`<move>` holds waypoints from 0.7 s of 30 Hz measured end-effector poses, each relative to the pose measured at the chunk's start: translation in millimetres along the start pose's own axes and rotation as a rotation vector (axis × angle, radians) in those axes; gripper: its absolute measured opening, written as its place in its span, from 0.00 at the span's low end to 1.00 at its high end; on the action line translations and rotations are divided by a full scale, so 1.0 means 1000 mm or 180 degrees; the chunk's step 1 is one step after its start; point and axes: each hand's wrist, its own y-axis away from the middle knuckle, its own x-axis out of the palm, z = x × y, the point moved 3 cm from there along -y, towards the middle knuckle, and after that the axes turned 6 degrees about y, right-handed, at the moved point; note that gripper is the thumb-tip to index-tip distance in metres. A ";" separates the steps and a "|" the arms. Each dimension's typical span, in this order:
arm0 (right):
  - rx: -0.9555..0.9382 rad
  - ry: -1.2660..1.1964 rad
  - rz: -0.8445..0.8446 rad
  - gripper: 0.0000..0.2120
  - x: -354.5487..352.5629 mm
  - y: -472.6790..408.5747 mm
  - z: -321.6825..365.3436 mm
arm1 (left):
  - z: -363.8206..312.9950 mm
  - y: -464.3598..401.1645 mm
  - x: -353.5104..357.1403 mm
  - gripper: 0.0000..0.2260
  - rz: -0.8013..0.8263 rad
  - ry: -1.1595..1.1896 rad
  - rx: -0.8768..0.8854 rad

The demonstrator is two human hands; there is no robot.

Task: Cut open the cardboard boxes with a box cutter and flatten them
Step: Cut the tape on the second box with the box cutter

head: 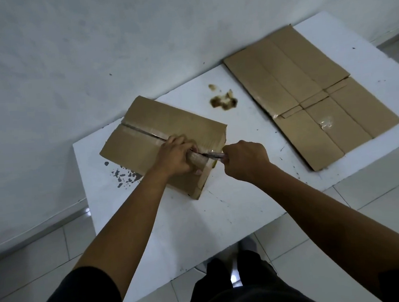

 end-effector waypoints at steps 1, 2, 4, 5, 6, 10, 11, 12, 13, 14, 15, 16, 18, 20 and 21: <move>0.0019 -0.0017 -0.0023 0.07 0.001 0.003 -0.001 | 0.000 0.000 0.001 0.28 0.0031 -0.0011 -0.0017; 0.0035 -0.0045 -0.0045 0.07 0.001 0.006 -0.003 | 0.000 0.000 0.001 0.28 0.0066 -0.0019 -0.0032; 0.0059 -0.0106 -0.0085 0.08 0.002 0.011 -0.005 | 0.000 -0.001 0.001 0.27 0.0138 0.0020 -0.0082; 0.0081 -0.0127 -0.0100 0.09 0.002 0.014 -0.007 | 0.000 -0.002 0.002 0.26 0.0181 0.0064 -0.0123; 0.0119 -0.0133 -0.0124 0.09 0.003 0.017 -0.010 | 0.000 -0.003 0.002 0.25 0.0228 0.0133 -0.0182; 0.0577 -0.0536 -0.0106 0.14 0.023 0.036 -0.024 | -0.006 -0.002 -0.002 0.21 0.0493 0.0608 -0.0525; 0.0766 -0.0881 -0.0033 0.15 0.031 0.041 -0.024 | -0.008 -0.003 -0.003 0.20 0.0567 0.0703 -0.0606; 0.0943 -0.1302 0.0061 0.15 0.040 0.045 -0.020 | -0.009 -0.005 -0.004 0.18 0.0629 0.0780 -0.0682; 0.1082 -0.1757 0.0158 0.16 0.052 0.049 -0.014 | -0.011 -0.008 -0.004 0.16 0.0663 0.0849 -0.0752; 0.1217 -0.2235 0.0251 0.16 0.063 0.052 -0.006 | -0.013 -0.010 -0.006 0.14 0.0680 0.0879 -0.0802; 0.1381 -0.2722 0.0307 0.16 0.074 0.055 0.002 | -0.014 -0.012 -0.006 0.14 0.0670 0.0892 -0.0815; 0.1578 -0.3209 0.0326 0.15 0.083 0.057 0.010 | -0.012 -0.017 -0.003 0.17 0.0657 0.0936 -0.0763; 0.1878 -0.3897 0.0283 0.16 0.098 0.062 0.023 | 0.002 -0.027 0.011 0.20 0.0695 0.1119 -0.0722; 0.1935 -0.4267 0.0207 0.18 0.107 0.063 0.034 | 0.010 -0.032 0.018 0.19 0.0670 0.1246 -0.0760; 0.1946 -0.4422 0.0185 0.18 0.110 0.064 0.040 | -0.001 -0.027 0.010 0.18 0.0635 0.1261 -0.0792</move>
